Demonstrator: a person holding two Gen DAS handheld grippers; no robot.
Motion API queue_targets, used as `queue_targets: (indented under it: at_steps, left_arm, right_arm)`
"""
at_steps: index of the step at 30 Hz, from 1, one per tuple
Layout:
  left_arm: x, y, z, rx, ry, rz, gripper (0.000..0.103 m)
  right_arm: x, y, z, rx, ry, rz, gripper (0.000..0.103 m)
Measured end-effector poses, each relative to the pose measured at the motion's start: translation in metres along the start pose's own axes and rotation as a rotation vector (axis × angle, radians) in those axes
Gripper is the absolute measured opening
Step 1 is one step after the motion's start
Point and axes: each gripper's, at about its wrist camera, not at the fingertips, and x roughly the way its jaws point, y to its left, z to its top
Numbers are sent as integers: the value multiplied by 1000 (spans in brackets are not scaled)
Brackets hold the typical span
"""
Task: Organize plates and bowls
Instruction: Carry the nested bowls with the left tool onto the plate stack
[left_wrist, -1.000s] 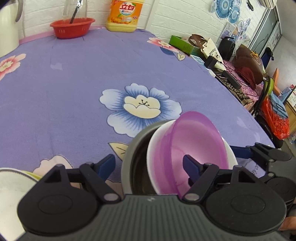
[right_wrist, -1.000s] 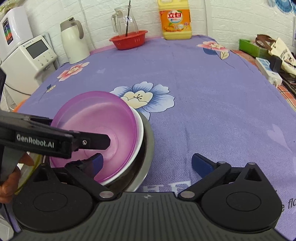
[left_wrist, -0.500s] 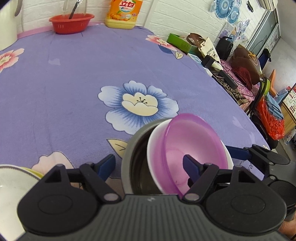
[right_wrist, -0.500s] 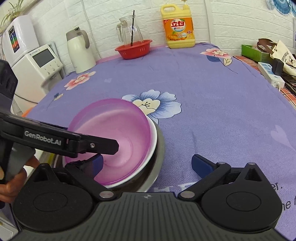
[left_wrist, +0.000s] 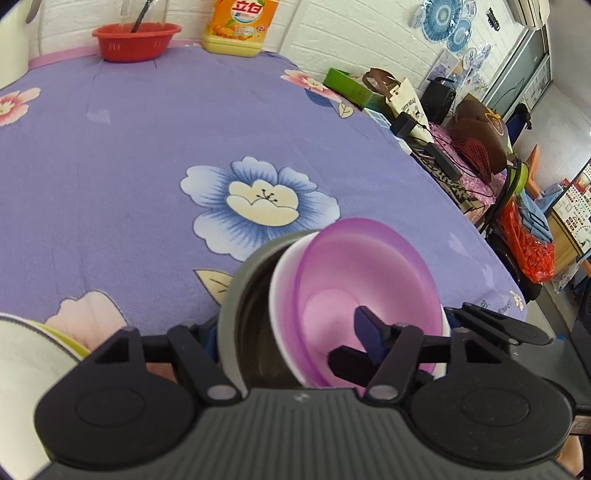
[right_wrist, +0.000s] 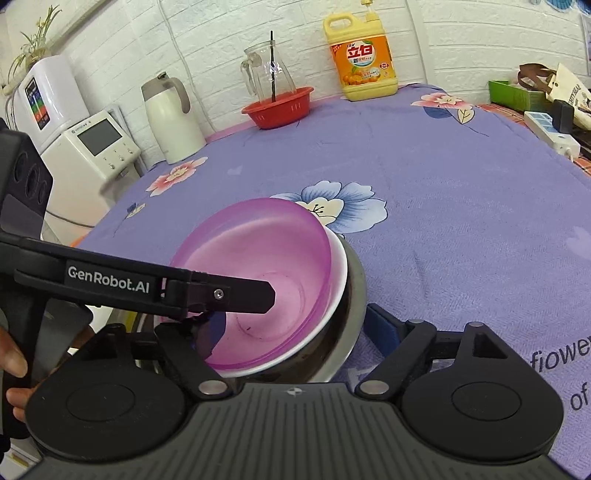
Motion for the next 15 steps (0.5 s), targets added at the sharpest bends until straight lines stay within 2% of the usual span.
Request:
queue_targets:
  at_steps: [5, 7, 10, 15]
  left_arm:
    - [1, -13, -6, 12, -24, 61, 67]
    - [0, -13, -7, 0, -21, 49, 65]
    - [1, -13, -6, -20, -16, 31, 65]
    - [7, -24, -6, 17, -11, 35, 65]
  right_arm:
    - [2, 10, 0, 12, 6, 8, 103]
    - [2, 16, -1, 3, -2, -35, 103]
    - [-2, 9, -1, 41, 4, -19, 103]
    - [-7, 5, -5, 56, -2, -44, 103]
